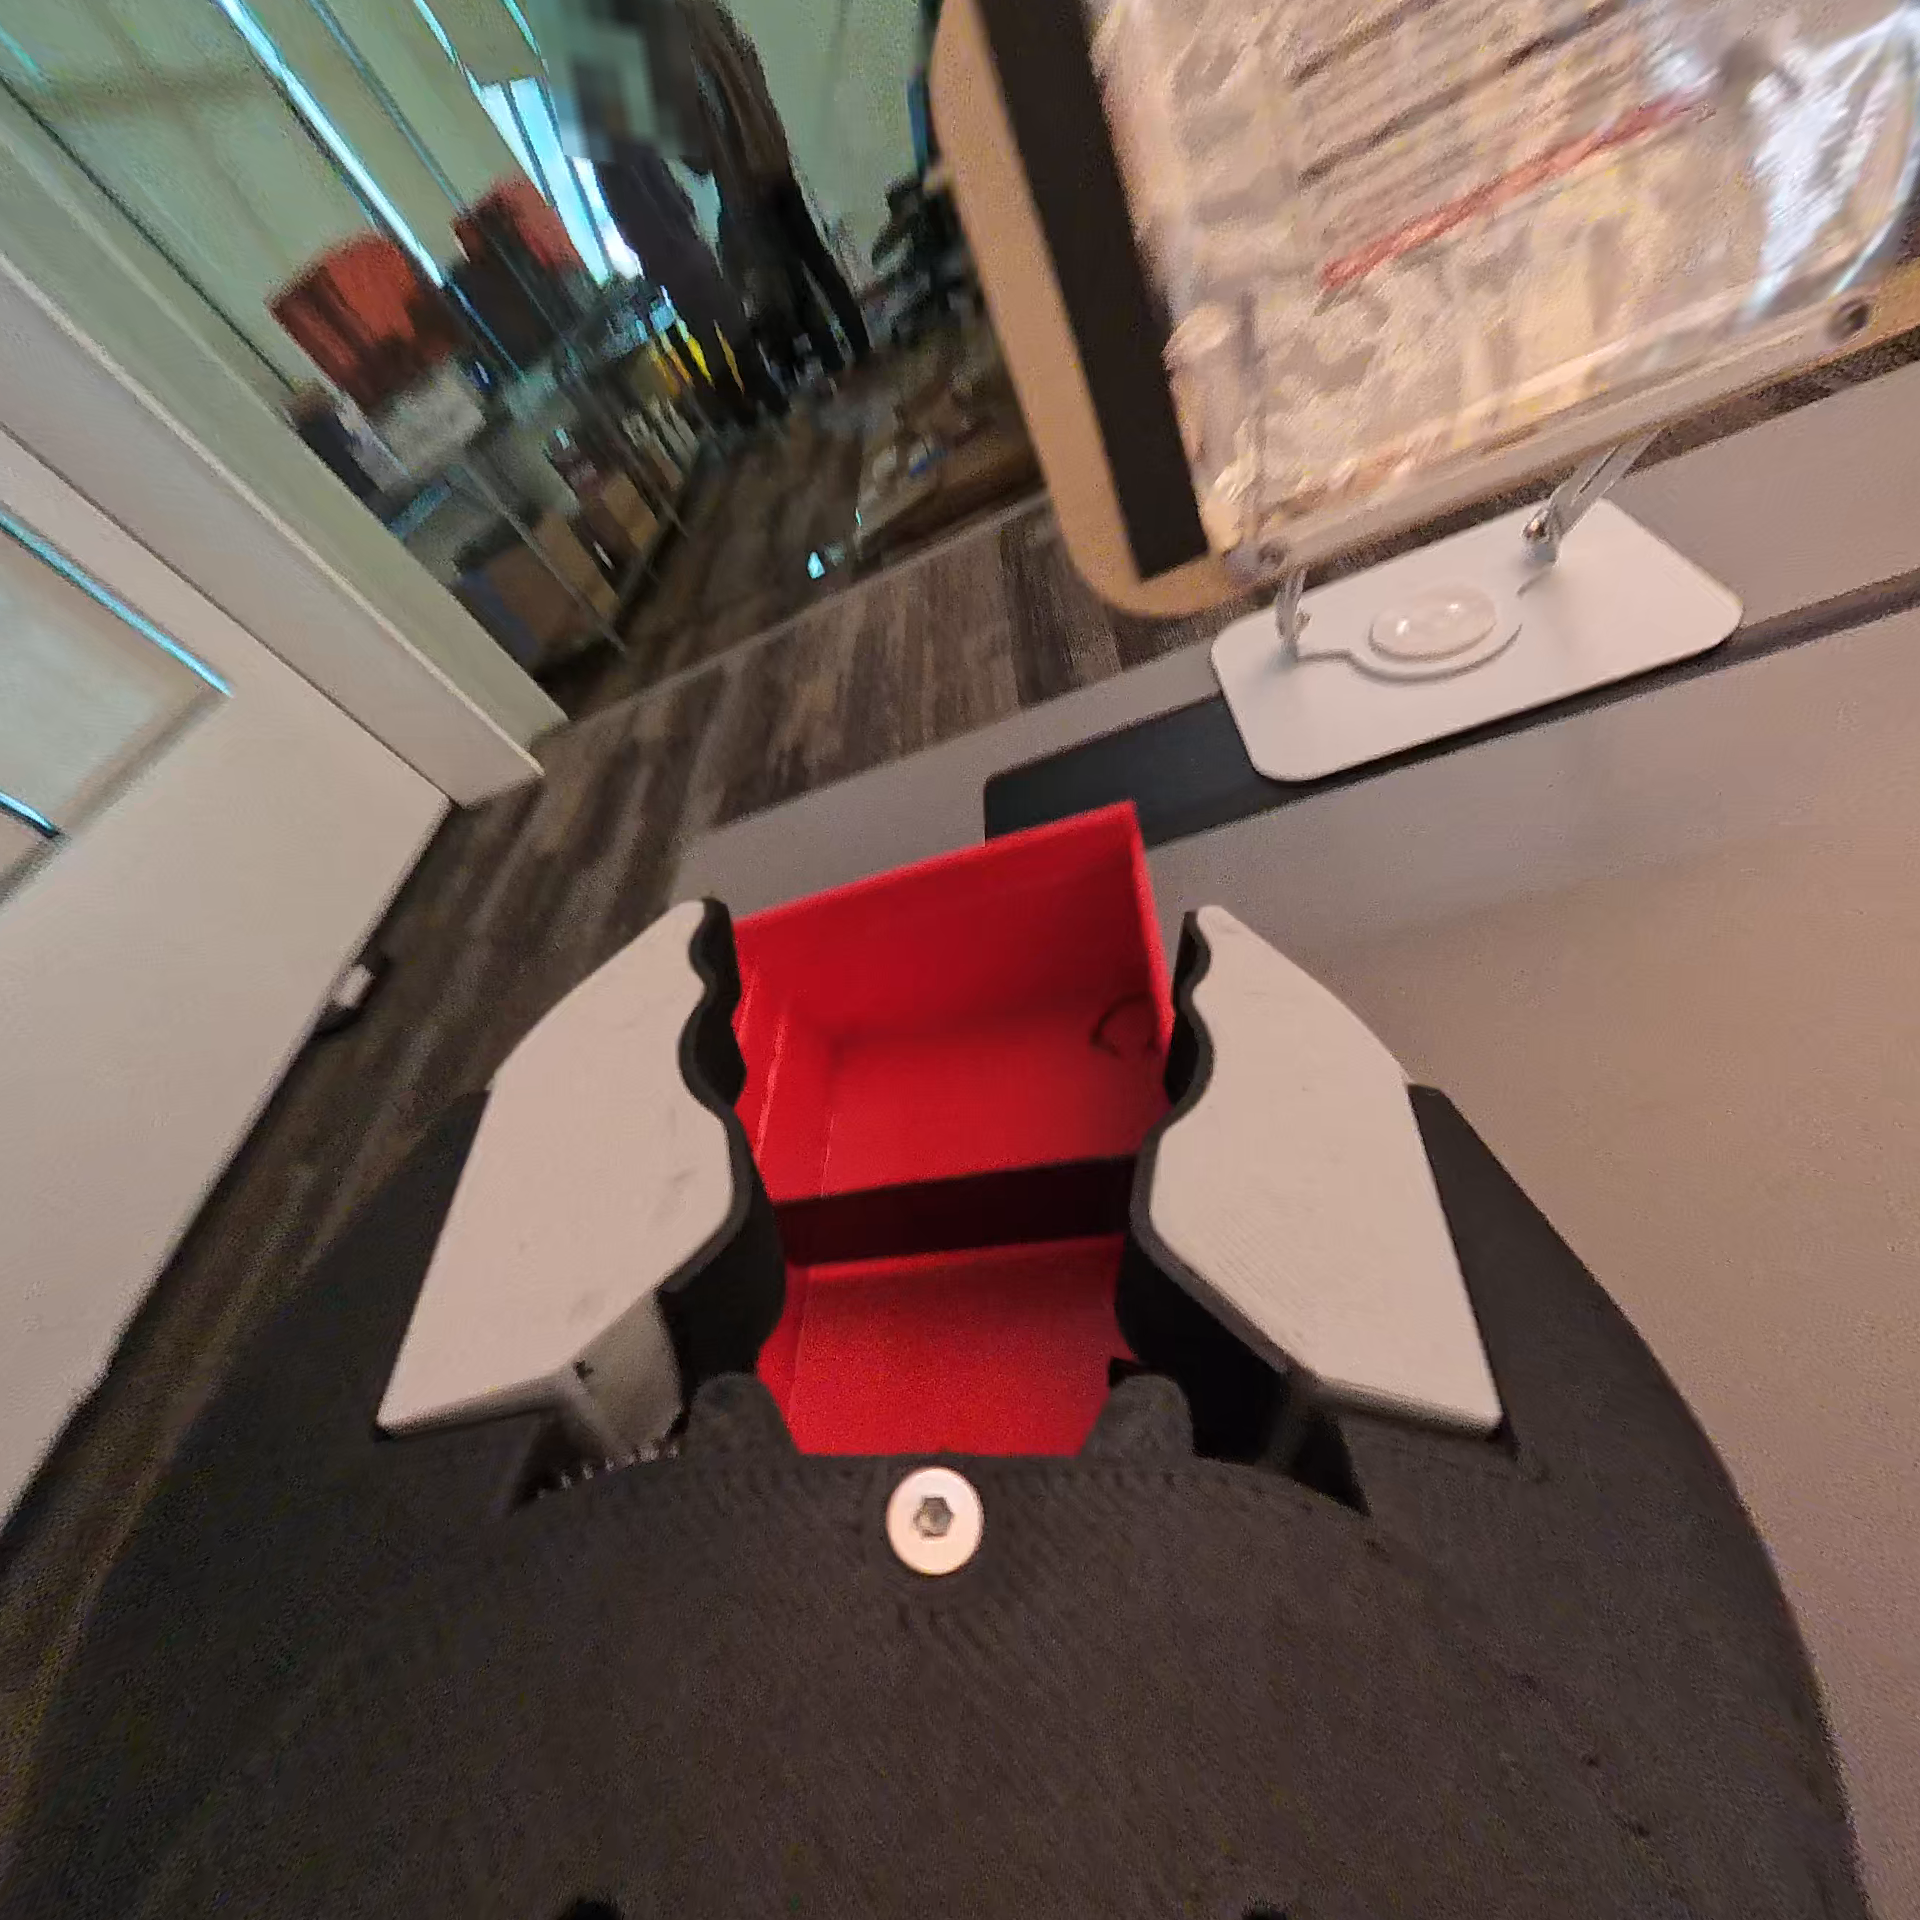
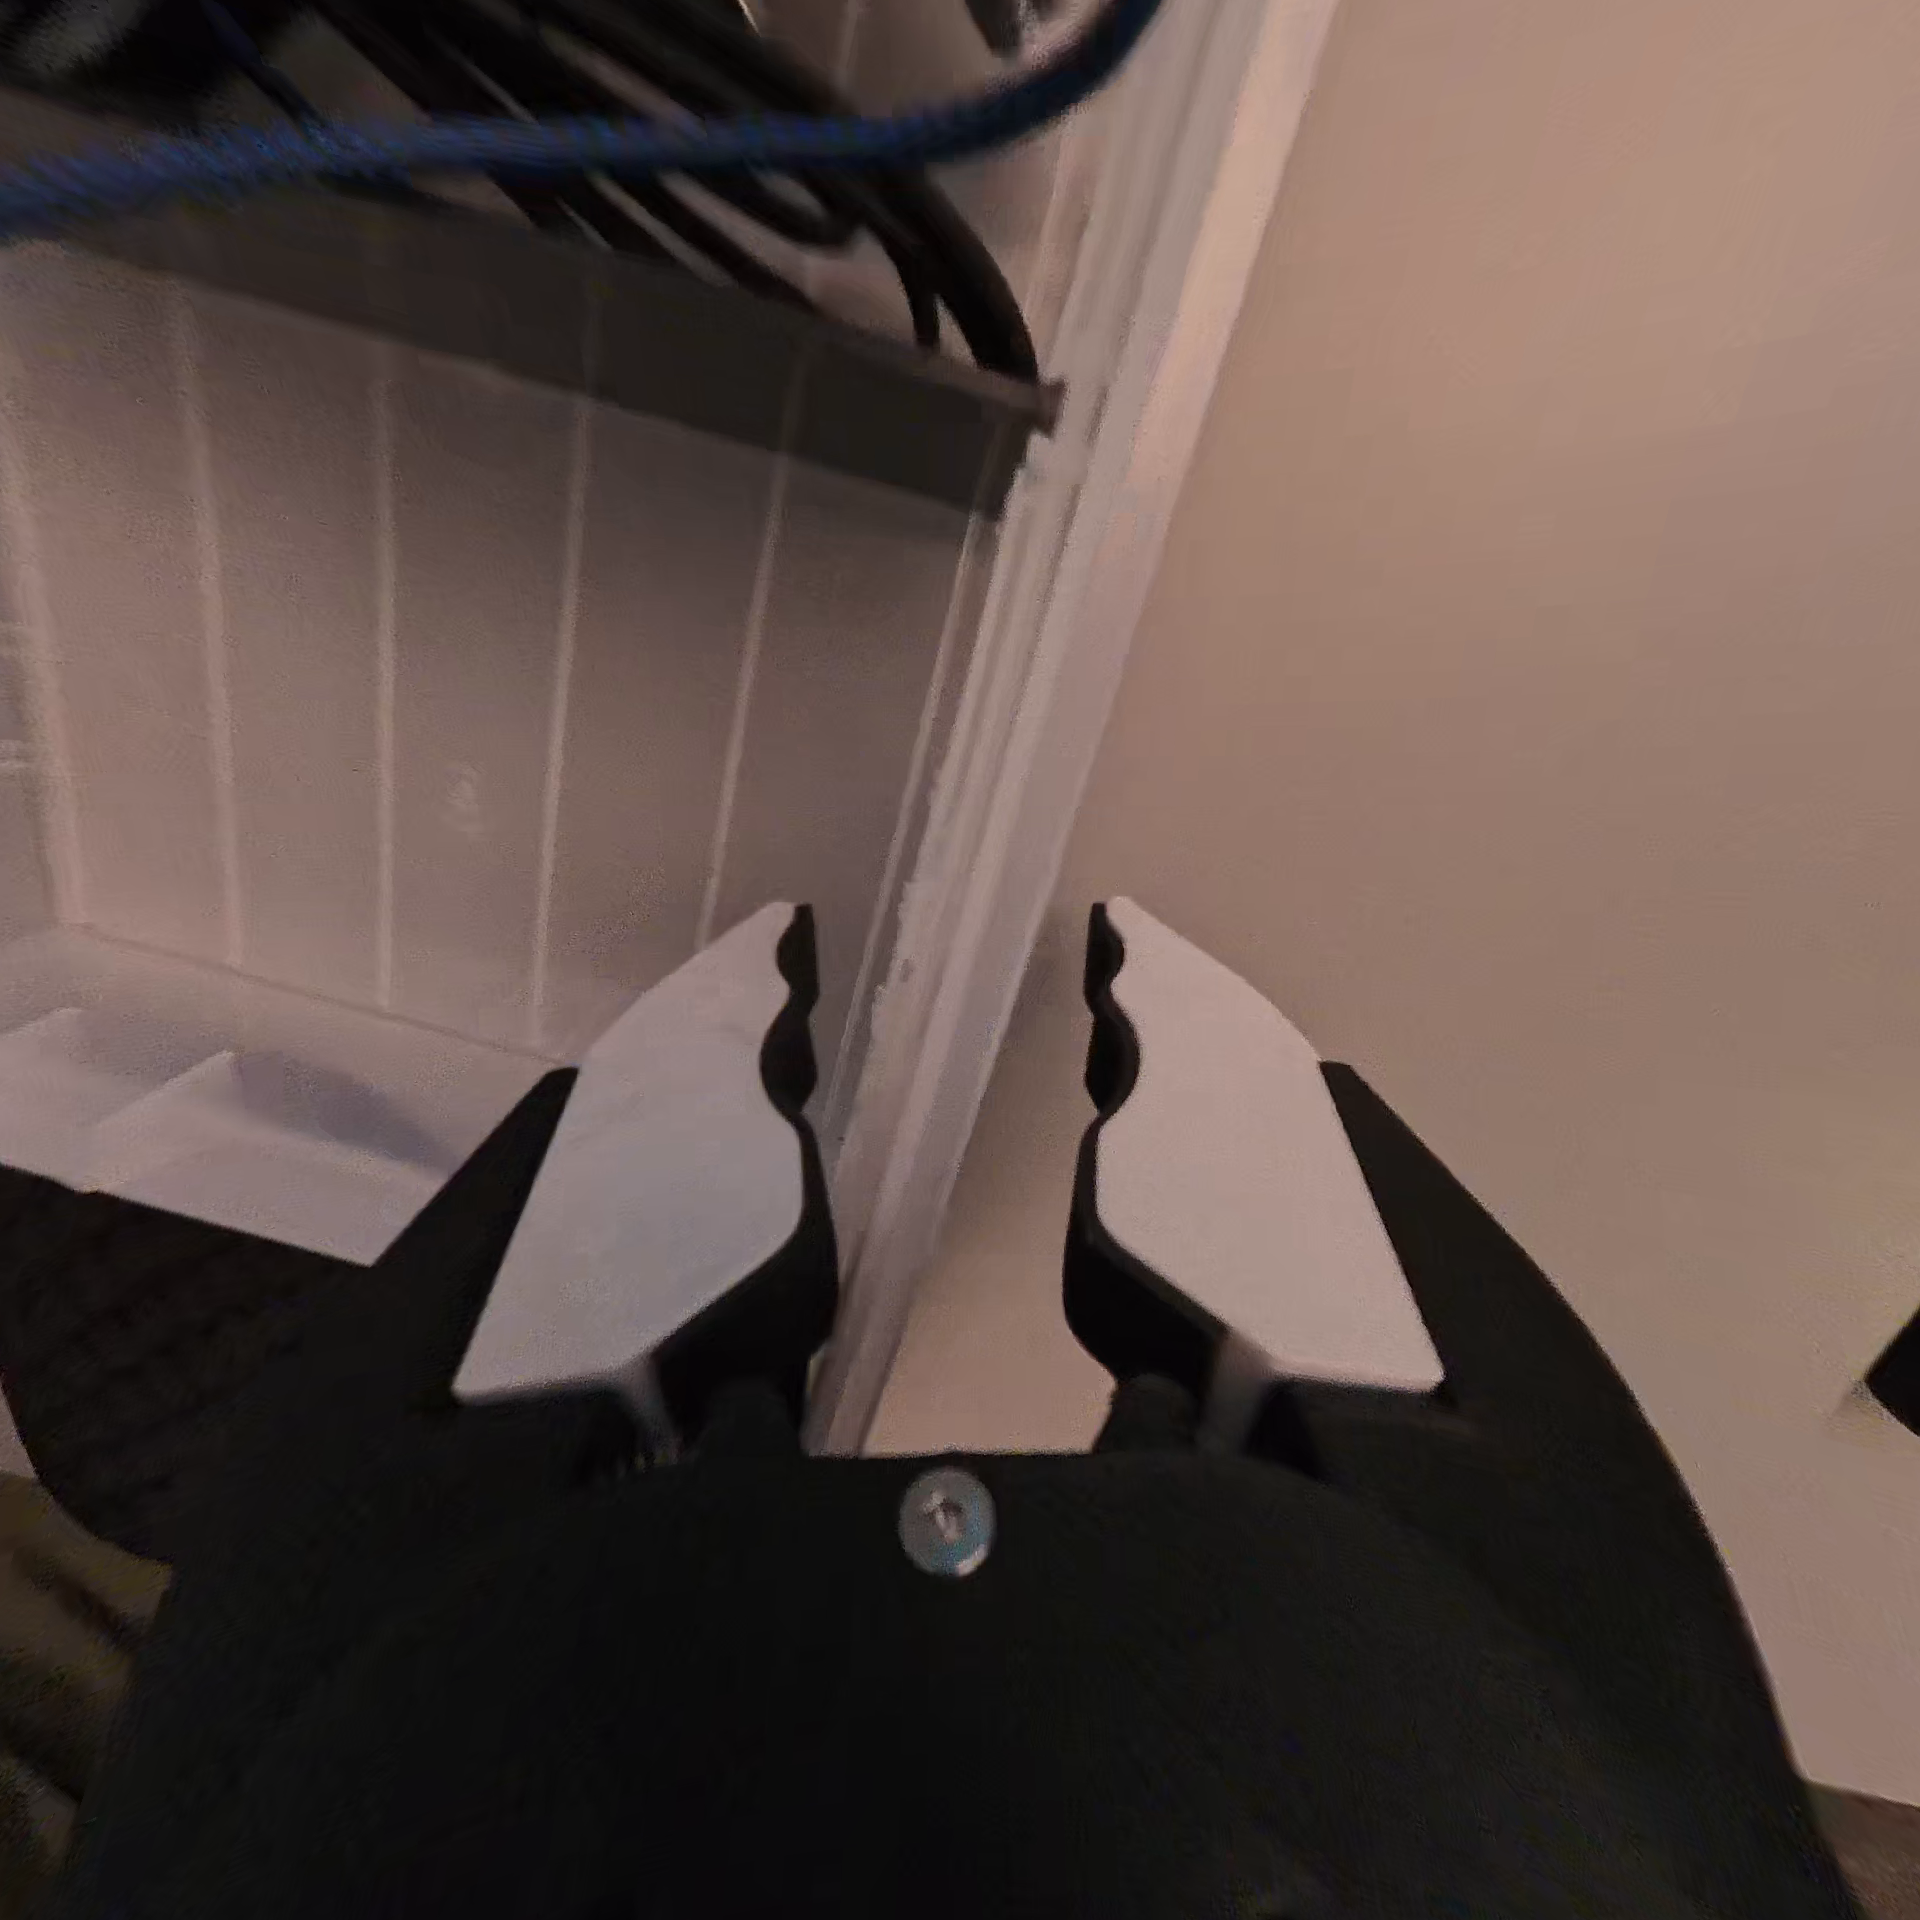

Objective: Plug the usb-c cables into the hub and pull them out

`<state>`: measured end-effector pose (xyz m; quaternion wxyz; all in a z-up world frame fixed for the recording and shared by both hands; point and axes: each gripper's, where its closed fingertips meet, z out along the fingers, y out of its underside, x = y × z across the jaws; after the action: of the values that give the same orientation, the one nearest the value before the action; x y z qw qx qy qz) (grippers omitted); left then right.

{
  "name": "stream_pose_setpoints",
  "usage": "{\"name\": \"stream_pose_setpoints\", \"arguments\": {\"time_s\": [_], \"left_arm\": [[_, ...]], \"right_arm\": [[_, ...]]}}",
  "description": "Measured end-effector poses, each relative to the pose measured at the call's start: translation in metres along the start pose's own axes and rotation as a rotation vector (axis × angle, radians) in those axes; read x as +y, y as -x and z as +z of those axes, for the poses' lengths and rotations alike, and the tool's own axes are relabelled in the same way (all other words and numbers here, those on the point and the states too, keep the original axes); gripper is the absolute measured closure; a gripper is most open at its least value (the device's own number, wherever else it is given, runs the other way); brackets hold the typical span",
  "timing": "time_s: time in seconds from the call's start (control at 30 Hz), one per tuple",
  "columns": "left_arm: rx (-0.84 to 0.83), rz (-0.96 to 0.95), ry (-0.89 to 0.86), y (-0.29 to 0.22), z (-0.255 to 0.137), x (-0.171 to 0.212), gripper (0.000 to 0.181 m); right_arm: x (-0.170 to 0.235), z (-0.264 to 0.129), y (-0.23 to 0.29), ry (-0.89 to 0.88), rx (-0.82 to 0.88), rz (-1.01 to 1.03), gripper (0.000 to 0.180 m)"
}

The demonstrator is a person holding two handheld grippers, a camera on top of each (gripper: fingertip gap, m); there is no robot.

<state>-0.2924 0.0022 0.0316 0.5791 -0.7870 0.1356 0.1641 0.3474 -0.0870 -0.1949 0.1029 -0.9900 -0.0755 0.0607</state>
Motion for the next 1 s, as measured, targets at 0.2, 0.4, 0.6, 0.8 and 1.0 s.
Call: {"name": "stream_pose_setpoints", "arguments": {"time_s": [0.2, 0.4, 0.6, 0.8, 1.0], "left_arm": [[-0.035, -0.186, 0.306, 0.114, 0.009, 0.121, 0.098], [0.270, -0.506, 0.484, 0.128, 0.021, 0.223, 0.097], [0.502, -0.560, 0.463, 0.093, 0.029, 0.239, 0.129], [0.528, -0.469, 0.548, 0.075, 0.036, 0.245, 0.157], [0.525, -0.345, 0.606, 0.037, 0.029, 0.231, 0.161]], "right_arm": [[0.008, 0.001, 0.012, 0.097, -0.113, -0.008, 0.141], [0.018, -0.001, 0.015, 0.194, -0.057, -0.035, 0.154], [0.021, -0.004, 0.025, 0.239, -0.064, 0.036, 0.174], [0.020, -0.004, 0.027, 0.249, -0.047, 0.040, 0.175], [0.010, 0.002, 0.054, 0.245, -0.047, 0.026, 0.175]]}}
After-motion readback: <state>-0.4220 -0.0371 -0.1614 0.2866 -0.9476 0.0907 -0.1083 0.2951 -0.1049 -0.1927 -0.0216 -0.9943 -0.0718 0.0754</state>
